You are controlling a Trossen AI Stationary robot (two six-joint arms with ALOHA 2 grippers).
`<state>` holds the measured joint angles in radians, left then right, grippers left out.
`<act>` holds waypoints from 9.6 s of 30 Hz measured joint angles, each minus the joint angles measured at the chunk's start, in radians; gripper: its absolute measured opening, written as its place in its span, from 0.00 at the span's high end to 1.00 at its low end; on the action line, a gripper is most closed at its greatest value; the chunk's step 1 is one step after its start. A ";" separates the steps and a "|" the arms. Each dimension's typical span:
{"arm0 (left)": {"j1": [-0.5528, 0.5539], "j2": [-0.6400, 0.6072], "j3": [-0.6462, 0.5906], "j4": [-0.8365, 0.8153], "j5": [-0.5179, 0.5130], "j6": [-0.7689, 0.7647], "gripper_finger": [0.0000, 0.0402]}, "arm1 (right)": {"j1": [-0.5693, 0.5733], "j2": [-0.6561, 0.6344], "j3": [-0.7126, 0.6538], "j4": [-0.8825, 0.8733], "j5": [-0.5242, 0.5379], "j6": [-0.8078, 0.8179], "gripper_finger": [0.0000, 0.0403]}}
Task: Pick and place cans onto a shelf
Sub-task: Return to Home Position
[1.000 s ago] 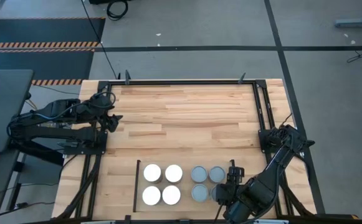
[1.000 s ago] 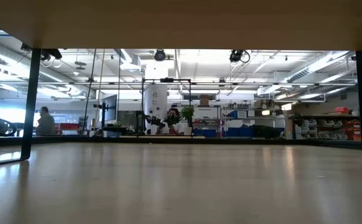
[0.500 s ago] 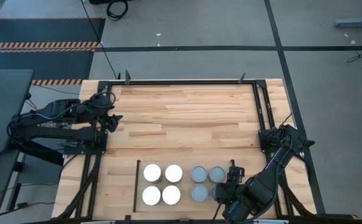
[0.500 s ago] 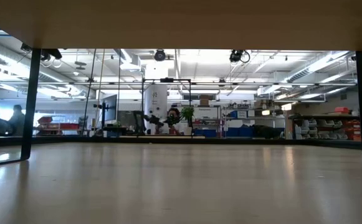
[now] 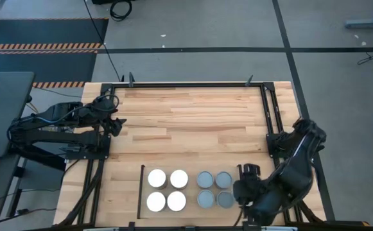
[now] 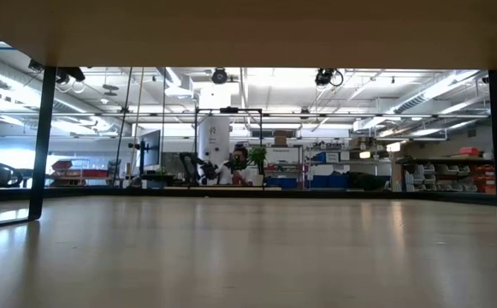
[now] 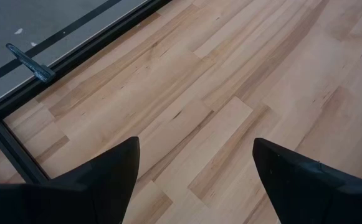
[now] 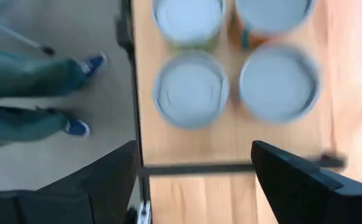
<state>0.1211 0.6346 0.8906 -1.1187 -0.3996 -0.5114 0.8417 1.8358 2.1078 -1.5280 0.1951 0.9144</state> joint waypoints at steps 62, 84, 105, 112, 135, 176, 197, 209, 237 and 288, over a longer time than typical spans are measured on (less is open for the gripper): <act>-0.001 -0.069 0.000 0.648 0.447 0.262 0.21 | -0.808 -0.514 -0.554 1.007 -0.167 -0.869 0.95; 0.020 0.001 -0.518 1.601 0.368 0.299 0.21 | -0.774 -1.438 -1.367 1.191 -0.109 -0.825 0.95; 0.003 -0.270 -0.834 1.894 0.455 0.362 0.21 | -0.772 -1.831 -1.658 1.340 -0.117 -0.863 0.95; -0.008 -0.310 -0.862 1.845 0.557 0.349 0.21 | -0.772 -1.831 -1.782 1.546 -0.118 -0.865 0.95; -0.006 -0.342 -0.868 1.410 0.369 0.392 0.21 | -0.774 -1.832 -2.102 1.750 -0.134 -0.765 0.94; -0.007 -0.628 -0.883 1.187 0.517 0.471 0.21 | -0.786 -1.715 -2.101 1.541 -0.206 -0.779 0.94; -0.008 -0.633 -0.883 1.176 0.513 0.471 0.21 | -0.914 -1.832 -2.101 1.542 -0.196 -0.779 0.94; -0.142 -0.633 -0.883 1.175 0.513 0.471 0.21 | -0.962 -1.832 -2.101 1.542 -0.196 -0.779 0.94; -0.147 -0.629 -0.884 1.175 0.513 0.471 0.21 | -0.961 -1.831 -2.102 1.542 -0.196 -0.779 0.94; -0.147 -0.629 -0.884 1.175 0.513 0.471 0.21 | -0.961 -1.831 -2.102 1.543 -0.197 -0.779 0.94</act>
<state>-0.0255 0.0060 0.0067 0.0561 0.1134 -0.0400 -0.1196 0.0044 0.0063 0.0147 -0.0017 0.1356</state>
